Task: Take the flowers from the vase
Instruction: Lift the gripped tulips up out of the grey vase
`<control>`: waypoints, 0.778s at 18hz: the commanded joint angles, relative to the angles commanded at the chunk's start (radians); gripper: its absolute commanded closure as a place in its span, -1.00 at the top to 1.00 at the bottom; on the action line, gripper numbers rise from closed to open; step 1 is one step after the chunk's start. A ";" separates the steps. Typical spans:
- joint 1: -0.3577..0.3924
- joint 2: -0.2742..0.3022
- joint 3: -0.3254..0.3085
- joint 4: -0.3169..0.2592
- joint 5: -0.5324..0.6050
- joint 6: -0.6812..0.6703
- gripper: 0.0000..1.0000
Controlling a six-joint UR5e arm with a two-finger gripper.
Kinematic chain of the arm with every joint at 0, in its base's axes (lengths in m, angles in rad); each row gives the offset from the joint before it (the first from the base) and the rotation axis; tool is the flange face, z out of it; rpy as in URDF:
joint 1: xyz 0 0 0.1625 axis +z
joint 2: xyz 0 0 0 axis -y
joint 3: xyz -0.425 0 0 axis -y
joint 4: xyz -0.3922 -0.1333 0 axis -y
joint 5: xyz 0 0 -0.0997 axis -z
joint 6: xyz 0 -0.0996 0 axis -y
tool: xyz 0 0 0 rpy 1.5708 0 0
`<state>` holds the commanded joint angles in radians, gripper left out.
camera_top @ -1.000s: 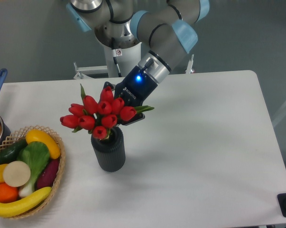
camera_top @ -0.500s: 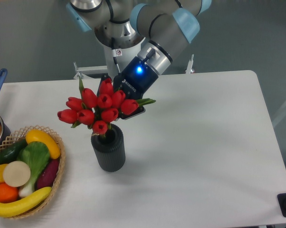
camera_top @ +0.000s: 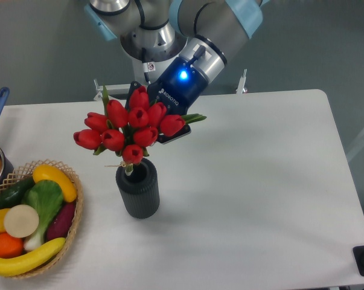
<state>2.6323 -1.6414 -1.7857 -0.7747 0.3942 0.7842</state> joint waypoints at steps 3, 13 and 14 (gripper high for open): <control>0.009 -0.002 0.015 0.000 0.000 -0.042 -0.27; 0.107 -0.028 0.130 0.000 0.003 -0.108 -0.27; 0.133 -0.029 0.144 0.000 0.002 -0.108 -0.27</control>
<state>2.7655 -1.6705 -1.6415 -0.7747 0.3958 0.6765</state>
